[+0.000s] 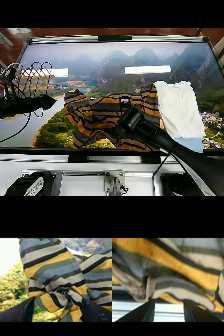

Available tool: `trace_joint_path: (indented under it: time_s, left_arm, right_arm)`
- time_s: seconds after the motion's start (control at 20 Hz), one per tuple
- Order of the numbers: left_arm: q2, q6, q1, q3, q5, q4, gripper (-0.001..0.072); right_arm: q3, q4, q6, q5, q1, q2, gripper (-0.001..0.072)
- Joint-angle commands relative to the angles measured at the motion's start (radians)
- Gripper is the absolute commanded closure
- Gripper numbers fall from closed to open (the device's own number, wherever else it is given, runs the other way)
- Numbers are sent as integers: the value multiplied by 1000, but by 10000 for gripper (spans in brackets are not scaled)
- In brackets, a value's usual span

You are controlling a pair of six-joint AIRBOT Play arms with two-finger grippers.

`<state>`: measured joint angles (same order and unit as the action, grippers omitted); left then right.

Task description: Fold the shirts.

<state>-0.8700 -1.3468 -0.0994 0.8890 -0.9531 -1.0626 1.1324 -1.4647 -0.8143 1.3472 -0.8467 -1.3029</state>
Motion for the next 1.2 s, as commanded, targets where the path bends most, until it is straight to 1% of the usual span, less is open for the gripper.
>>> trace_joint_path:
  time_s: [0.0,0.05,0.1,0.3,0.4,0.5,0.6,0.75,0.8,0.9,0.95,1.05,1.1,1.15]
  left_arm:
    - [1,0,0,1,0,0,36]
    - [1,0,0,1,0,0,36]
    - [1,0,0,1,0,0,36]
    - [1,0,0,1,0,0,36]
    - [1,0,0,1,0,0,36]
    - [1,0,0,1,0,0,36]
    - [1,-1,0,1,0,0,37]
    - [1,-1,0,1,0,0,36]
    - [1,-1,0,1,0,0,37]
    - [1,-1,0,1,0,0,37]
    - [1,-1,0,1,0,0,36]
    - [1,0,0,1,0,0,37]
    - [1,0,0,1,0,0,37]
    - [1,0,0,1,0,0,37]
  right_arm:
    - [9,-162,-218,-50,104,-78,250]
    - [9,-211,-267,-45,111,-114,250]
    - [9,-233,-294,-43,111,-142,250]
    - [11,-293,-383,-78,101,-180,250]
    - [11,-284,-404,-52,103,-180,250]
    - [11,-254,-404,-50,103,-180,251]
    - [11,-266,-403,-71,103,-182,252]
    - [11,-307,-421,-65,101,-218,252]
    - [11,-320,-422,-59,101,-233,291]
    - [11,-307,-422,-20,101,-242,443]
    - [11,-288,-423,9,101,-241,496]
    - [12,-235,-441,82,102,-235,640]
    - [17,-214,-450,105,102,-225,659]
    - [26,-192,-451,111,102,-210,659]
